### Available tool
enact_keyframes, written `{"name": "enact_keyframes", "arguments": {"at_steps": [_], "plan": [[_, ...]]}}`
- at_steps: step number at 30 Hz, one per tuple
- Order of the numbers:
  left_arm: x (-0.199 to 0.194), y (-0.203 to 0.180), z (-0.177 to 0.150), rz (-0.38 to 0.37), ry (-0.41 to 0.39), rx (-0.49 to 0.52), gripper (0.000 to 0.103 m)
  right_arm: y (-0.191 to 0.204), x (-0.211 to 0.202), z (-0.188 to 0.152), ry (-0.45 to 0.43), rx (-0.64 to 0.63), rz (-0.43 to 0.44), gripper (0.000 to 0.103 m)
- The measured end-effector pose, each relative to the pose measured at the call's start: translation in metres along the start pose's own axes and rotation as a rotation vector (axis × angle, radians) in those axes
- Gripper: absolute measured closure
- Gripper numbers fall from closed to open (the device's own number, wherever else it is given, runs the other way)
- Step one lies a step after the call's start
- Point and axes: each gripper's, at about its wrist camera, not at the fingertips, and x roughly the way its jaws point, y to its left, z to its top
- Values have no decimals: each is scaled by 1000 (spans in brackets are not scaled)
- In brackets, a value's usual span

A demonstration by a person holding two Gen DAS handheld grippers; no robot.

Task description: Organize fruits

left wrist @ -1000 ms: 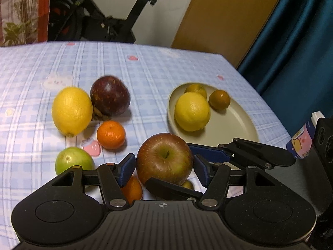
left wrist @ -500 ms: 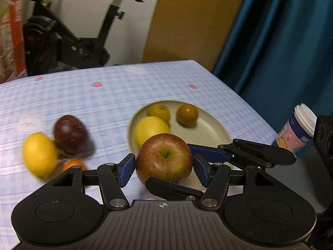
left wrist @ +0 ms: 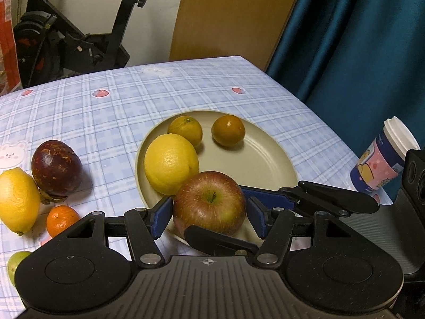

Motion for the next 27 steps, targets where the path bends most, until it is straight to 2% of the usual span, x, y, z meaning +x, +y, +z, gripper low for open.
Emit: {"name": "enact_keyframes", "arguments": {"at_steps": [18,27], "plan": [[-1,16,6,103,-32,-18,38,10,25,3,-13,7,38,35],[-8,15,6,107,-32,-40,37,15,26,5,8,-11,28,33]]}}
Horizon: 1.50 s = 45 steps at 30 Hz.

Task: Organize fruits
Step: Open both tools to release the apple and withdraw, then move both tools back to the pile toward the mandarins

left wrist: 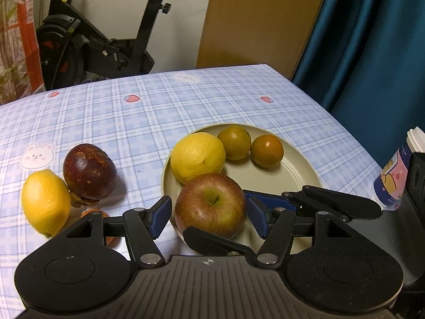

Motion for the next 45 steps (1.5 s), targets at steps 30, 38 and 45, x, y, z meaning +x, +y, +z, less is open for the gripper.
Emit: {"name": "enact_keyframes", "arguments": {"at_steps": [30,38,45], "plan": [[-142,84,-51,159,-201,-248,38,51,-45,-7,-42,-98,45,32],[-141,91,-65,168,-191,-294,39,59,-39,-13,-17,-118,53,32],[-134,85,-74,146,-168,-289,39,63,-33,-20,18,-128,60,33]]}}
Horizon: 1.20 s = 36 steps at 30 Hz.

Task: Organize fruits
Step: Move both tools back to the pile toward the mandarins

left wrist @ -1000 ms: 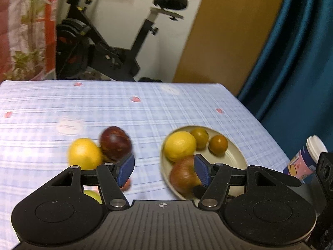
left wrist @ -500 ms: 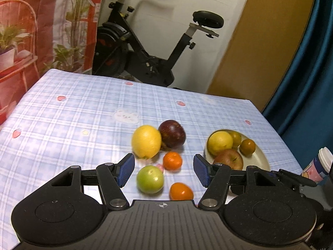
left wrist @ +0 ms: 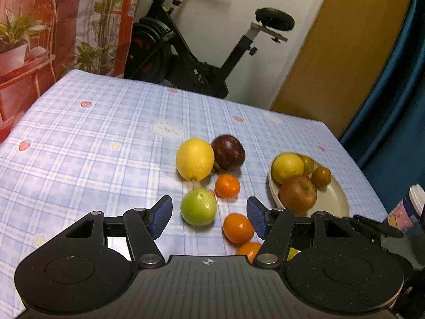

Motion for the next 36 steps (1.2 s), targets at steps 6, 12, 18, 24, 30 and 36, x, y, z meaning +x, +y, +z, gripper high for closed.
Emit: {"name": "enact_keyframes", "arguments": {"at_steps": [6,12,18,24,30,36], "plan": [[-2,1,-6,-7,9,5,41,7,2,-3,10,-23,17,34],[-5,0,-10,-9,13,12,42,9,3,-4,12,-27,23,34],[-9,4,-18,-5,32,14,43,16,4,-7,26,-46,45,39],[-11,10,-34,-18,73,34,45,18,6,-8,35,-54,52,43],[-6,12,-42,-39,102,38,45,21,10,-11,53,-65,57,44],[-1,9,-47,-50,111,47,45,22,11,-11,56,-64,48,45]]}}
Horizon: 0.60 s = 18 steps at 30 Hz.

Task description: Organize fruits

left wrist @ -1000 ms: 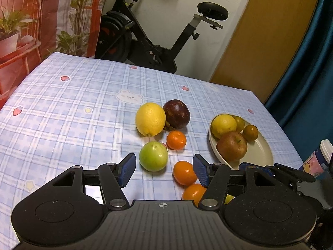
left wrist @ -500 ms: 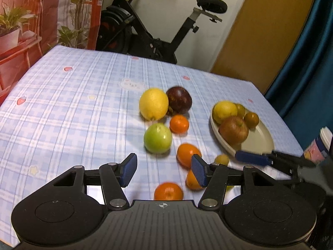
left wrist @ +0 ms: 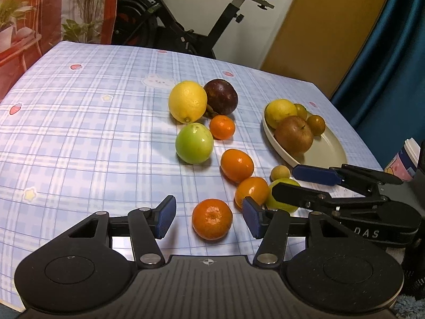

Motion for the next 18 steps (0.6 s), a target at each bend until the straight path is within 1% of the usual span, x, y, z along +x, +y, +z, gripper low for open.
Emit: {"name": "enact_keyframes", "arguments": {"at_steps": [4,10,14,15,16,17,18], "plan": [[0,0,0,-6,-13,-2,45,-3,1,6,-10,3,-22,47],[8,-3,-6,-19,20,15,46,-11,8,25,-41,1,-38,51],[14,-4,-8,-12,34,33,46,-14,14,30,-40,6,-40,53],[16,-4,-8,-4,35,35,48,-14,16,31,-37,5,-40,53],[17,-3,-9,2,37,36,60,-14,18,32,-34,3,-40,53],[18,-2,-9,1,39,34,63,-14,19,32,-31,0,-41,53],[18,-1,-8,-2,35,34,63,-15,21,33,-28,-4,-42,53]]}}
